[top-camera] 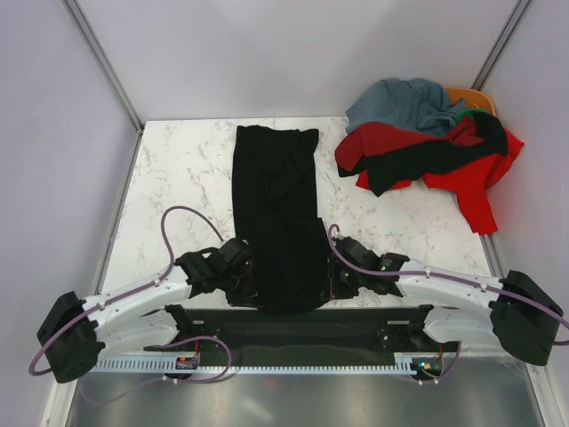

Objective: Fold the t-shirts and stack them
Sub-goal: Fold the tshirt

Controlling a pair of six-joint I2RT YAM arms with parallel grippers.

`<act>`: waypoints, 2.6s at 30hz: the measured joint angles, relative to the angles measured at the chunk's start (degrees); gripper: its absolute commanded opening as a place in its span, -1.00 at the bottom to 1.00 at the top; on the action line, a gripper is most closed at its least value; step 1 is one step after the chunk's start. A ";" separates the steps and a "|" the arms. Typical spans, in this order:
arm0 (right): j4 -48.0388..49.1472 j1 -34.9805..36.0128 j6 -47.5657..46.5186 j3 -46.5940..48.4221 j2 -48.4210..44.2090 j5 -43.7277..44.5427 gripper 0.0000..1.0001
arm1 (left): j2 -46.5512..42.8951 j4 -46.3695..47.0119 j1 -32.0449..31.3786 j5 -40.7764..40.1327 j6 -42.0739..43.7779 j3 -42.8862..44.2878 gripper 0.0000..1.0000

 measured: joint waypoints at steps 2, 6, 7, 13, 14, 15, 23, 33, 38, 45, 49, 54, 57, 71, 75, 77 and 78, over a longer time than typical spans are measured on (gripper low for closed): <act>-2.97 2.89 2.12 0.74 -3.39 1.53 -1.00 | -3.89 -4.39 -0.46 -1.22 -0.44 2.51 -0.96; -8.85 7.26 6.69 2.05 -8.41 4.31 -1.00 | -9.55 -11.78 -0.50 -2.84 -0.76 8.09 -0.96; -10.14 8.31 7.78 2.54 -9.16 4.96 -1.00 | -10.21 -12.94 -0.50 -2.86 -0.76 9.07 -0.96; -15.80 13.81 13.51 6.40 -10.67 8.57 -1.00 | -11.74 -18.86 -0.50 -2.95 -0.98 10.32 -0.96; -16.52 14.97 14.49 7.13 -10.82 9.18 -1.00 | -12.26 -19.96 -0.50 -3.28 -1.11 10.54 -0.96; -17.31 16.02 15.30 7.96 -10.86 9.86 -1.00 | -12.74 -20.90 -0.50 -3.67 -1.22 10.84 -0.96; -24.17 17.66 15.50 17.38 -6.91 17.27 -1.00 | -12.41 -25.38 -0.50 -7.93 -1.36 15.89 -0.96; -28.79 4.46 1.31 34.18 7.63 21.94 -1.00 | 3.96 -29.44 0.59 -19.10 1.75 33.14 -0.96; -29.44 -1.97 -6.62 41.79 14.12 22.01 -1.00 | 10.25 -29.62 5.97 -22.18 5.88 39.58 -0.96; -27.52 -8.26 -14.97 50.53 24.26 19.93 -1.00 | 17.22 -26.45 16.37 -21.86 13.03 42.91 -0.96; -26.18 -10.91 -17.92 54.34 29.79 17.90 -1.00 | 20.98 -22.91 21.73 -19.78 16.57 43.43 -0.96; -24.94 -13.25 -20.48 58.21 35.39 15.67 -1.00 | 26.64 -20.20 25.79 -17.68 19.67 44.89 -0.96; -24.52 -14.38 -21.49 60.46 38.42 14.80 -1.00 | 30.45 -18.67 27.65 -16.94 21.16 46.25 -0.96; -29.59 -23.78 -24.37 89.88 63.21 10.84 0.54 | 56.72 -18.16 37.88 -9.25 24.90 66.93 0.36; -32.83 -27.91 -24.11 109.98 71.91 9.73 0.55 | 67.21 -20.00 42.10 -2.91 25.03 83.73 0.43; -31.76 -29.31 -23.80 105.28 67.43 9.77 0.55 | 69.26 -21.00 43.17 -1.38 25.24 90.97 0.43; -30.21 -29.53 -23.65 99.56 63.41 9.90 0.54 | 68.74 -21.05 43.30 -0.96 25.33 92.21 0.41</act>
